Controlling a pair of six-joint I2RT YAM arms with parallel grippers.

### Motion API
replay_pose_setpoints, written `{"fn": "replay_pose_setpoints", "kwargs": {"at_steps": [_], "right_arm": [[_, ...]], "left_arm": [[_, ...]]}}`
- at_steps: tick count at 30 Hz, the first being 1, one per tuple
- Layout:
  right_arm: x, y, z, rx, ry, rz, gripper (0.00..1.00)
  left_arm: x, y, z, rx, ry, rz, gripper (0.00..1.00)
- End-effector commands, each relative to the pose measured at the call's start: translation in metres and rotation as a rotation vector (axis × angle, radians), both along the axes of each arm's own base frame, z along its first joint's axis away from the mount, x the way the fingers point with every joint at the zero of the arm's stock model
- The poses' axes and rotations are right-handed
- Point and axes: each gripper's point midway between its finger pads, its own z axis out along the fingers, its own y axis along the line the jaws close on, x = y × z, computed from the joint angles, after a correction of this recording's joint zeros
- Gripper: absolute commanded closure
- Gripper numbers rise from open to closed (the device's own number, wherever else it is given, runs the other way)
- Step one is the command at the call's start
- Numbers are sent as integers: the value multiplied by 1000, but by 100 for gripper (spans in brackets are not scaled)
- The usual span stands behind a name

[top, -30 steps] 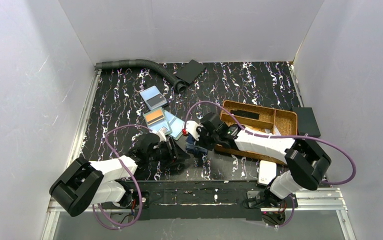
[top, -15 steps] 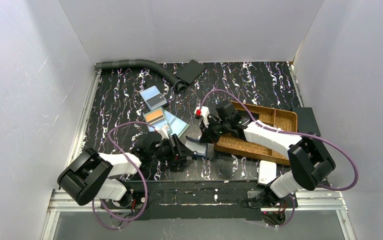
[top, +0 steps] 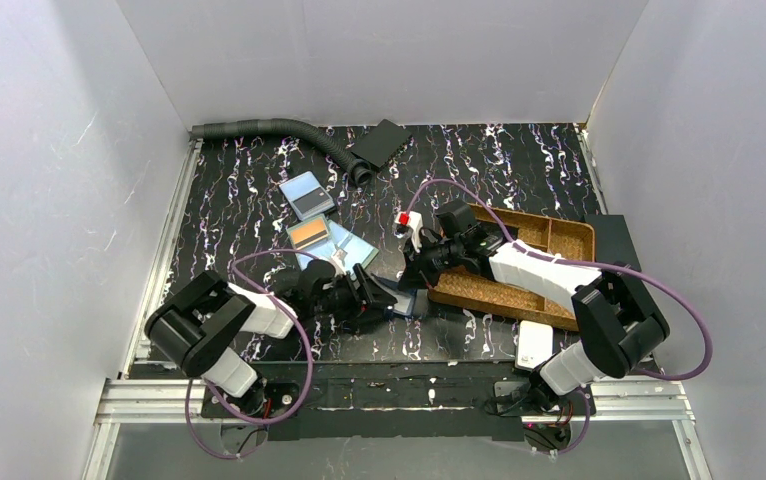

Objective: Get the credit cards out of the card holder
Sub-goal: Open the card holder at the center of the board.

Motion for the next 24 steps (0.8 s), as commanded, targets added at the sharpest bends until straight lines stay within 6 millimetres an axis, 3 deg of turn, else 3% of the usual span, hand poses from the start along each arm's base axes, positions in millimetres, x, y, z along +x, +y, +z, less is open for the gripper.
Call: {"fn": "replay_pose_setpoints", "kwargs": {"at_steps": [1,11,20,24], "right_arm": [[-1,8,8,55,8,28,99],[2,6,12,69,9,14,99],[15,-2,21,121,39,-56,99],[23,-5,16,109,53,-93,99]], "left_arm": [[-19,4,-37,90,197,67,37],[-33,12,-53,182,260,89,61],[-31,23,-45,199,134,-4,86],[-26,26,-34,179,68,-45,98]]}}
